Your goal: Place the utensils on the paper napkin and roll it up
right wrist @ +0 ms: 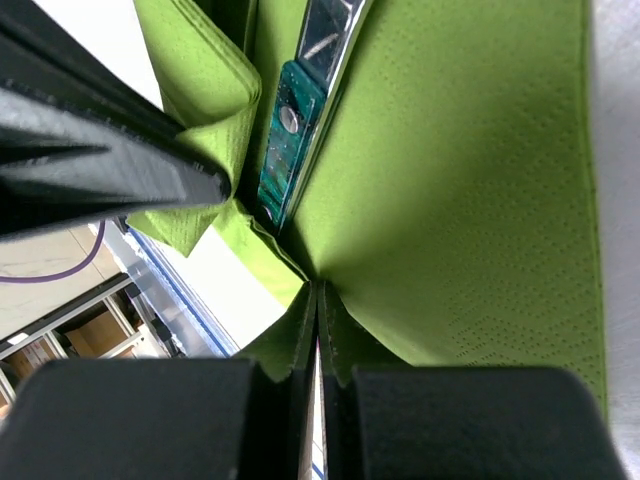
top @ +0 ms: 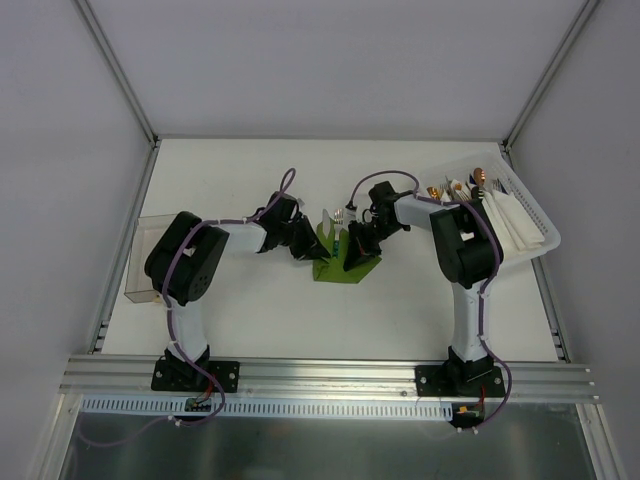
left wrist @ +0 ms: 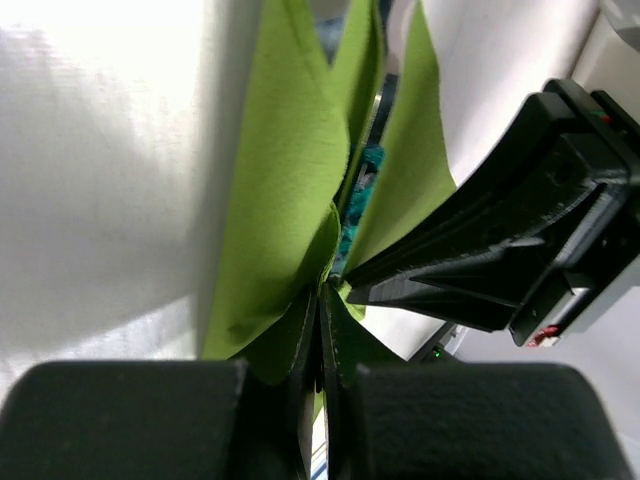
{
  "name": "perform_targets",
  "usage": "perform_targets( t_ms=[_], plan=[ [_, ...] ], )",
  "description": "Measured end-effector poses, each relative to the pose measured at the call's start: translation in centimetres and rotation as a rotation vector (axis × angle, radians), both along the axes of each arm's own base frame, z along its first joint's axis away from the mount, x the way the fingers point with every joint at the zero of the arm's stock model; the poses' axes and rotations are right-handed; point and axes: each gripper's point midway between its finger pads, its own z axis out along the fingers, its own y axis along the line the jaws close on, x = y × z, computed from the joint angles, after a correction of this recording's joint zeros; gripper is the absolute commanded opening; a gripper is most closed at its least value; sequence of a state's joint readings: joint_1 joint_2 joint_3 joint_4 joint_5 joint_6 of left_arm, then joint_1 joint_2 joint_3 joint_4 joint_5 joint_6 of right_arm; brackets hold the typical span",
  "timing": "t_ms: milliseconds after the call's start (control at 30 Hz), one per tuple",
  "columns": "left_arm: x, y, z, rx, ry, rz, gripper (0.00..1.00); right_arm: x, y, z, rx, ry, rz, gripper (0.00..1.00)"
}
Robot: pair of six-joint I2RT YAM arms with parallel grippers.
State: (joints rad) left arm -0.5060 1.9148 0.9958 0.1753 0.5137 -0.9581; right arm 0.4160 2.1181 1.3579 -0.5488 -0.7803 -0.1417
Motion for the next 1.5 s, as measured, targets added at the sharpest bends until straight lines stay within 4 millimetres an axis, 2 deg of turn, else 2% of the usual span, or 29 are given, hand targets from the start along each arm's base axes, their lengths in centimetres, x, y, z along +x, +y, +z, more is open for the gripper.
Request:
perform_targets(
  t_ms=[667,833,1200,1500],
  plan=[
    [0.4,-3.7,2.8,-0.108,-0.084,-0.047,0.0,0.0,0.0,0.0,-0.002,0.002,-0.002,0.0],
    [0.6,-4.2,2.2,-0.112,-0.076,-0.05,0.0,0.0,0.0,0.0,-0.002,0.002,-0.002,0.0],
    [0.1,-4.6,-0.6,-0.088,-0.025,-0.051,0.0,0.0,-0.1,0.0,-0.003,0.004,-0.005,0.0],
    [0.6,-5.0,-1.0,-0.081,-0.01,-0.048,0.0,-0.3,-0.6,0.5,-0.006,-0.014,-0.004,0.04]
  ],
)
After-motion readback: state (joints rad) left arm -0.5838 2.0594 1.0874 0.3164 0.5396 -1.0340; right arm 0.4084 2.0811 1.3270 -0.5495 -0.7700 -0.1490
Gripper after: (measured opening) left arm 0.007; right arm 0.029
